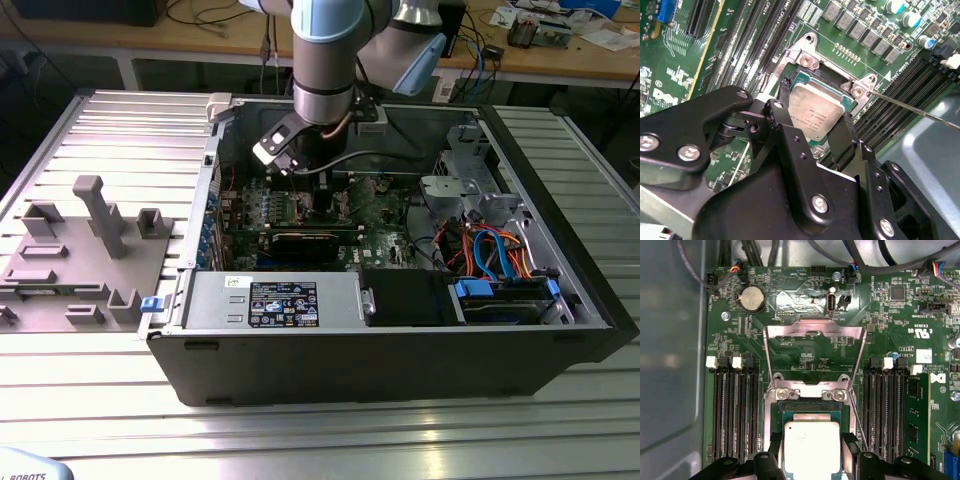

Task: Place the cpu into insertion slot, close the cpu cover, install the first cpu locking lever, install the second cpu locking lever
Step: 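Place the cpu into insertion slot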

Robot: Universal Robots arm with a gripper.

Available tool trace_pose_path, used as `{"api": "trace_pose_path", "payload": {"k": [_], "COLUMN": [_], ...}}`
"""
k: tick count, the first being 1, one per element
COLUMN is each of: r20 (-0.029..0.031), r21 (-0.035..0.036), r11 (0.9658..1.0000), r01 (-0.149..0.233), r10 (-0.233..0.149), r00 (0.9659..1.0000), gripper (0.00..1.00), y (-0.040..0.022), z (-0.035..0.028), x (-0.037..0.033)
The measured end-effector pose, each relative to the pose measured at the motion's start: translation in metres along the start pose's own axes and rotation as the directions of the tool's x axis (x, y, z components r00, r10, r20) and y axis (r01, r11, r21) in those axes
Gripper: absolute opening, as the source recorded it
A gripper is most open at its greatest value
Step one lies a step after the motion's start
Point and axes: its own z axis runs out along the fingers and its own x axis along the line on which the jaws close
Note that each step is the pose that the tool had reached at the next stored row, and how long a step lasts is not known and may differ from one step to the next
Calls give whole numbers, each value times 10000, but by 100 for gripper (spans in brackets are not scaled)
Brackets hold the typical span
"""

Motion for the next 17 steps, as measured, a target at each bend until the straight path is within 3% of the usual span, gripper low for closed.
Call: {"api": "trace_pose_path", "payload": {"k": [4, 17], "r20": [2, 1], "r21": [0, -1], "r11": [10000, 10000], "r01": [-32, -38], "r10": [32, 38], "r00": [10000, 10000], "gripper": [55, 55], "y": [54, 13], "z": [12, 42], "x": [-1, 46]}}
